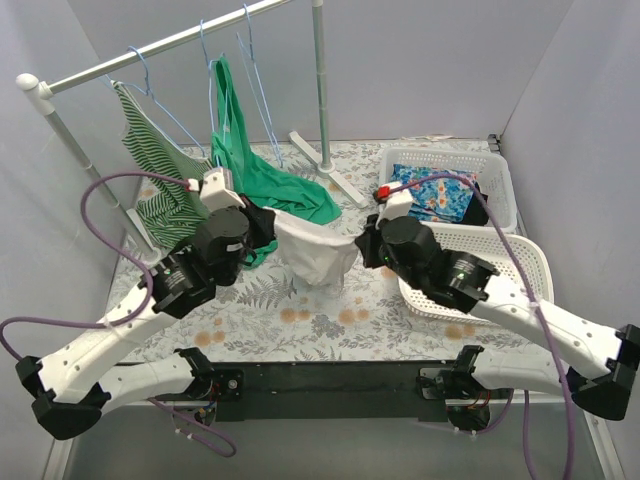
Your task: Place the tank top on the hanger
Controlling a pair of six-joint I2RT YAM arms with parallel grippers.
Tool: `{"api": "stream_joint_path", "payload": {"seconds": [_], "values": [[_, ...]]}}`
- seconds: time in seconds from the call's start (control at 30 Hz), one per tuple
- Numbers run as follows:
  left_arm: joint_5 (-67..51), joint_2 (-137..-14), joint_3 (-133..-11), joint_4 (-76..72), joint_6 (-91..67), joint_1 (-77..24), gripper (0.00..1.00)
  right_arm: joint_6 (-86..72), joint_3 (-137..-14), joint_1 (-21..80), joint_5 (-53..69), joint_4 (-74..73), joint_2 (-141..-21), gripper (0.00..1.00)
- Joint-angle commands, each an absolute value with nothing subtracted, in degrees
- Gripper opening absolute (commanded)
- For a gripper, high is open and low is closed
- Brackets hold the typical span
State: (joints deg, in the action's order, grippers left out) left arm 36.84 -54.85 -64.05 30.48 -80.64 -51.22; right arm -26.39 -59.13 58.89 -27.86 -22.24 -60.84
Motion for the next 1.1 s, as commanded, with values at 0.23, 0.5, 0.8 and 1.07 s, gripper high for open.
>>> {"api": "stream_joint_path", "payload": {"seconds": [0.23,0.5,0.8,1.07], "values": [[31.13,-56.77,-82.44,52.63,-76.28,-51.24,0.0,-17.49,-77.96,58.89,-24.62,-32.95,-61.96,0.03],[19.62,-61.42,-62.44,36.8,-77.71,-46.6,0.0,-21.53,-64.43,37.72,8.51,-19.81,-74.42,0.05],[10.82,-72.78,-54.93,21.27,-79.54,-35.86,0.3,-22.06,-67.77,34.36,11.16,-16.7,-89.83,0.54],[0.63,-62.85,-49.05,21.18,-74.89,-35.95,0.64,-21.71,-61.27,34.37,7.47,-16.44,-79.74,0.62]]}}
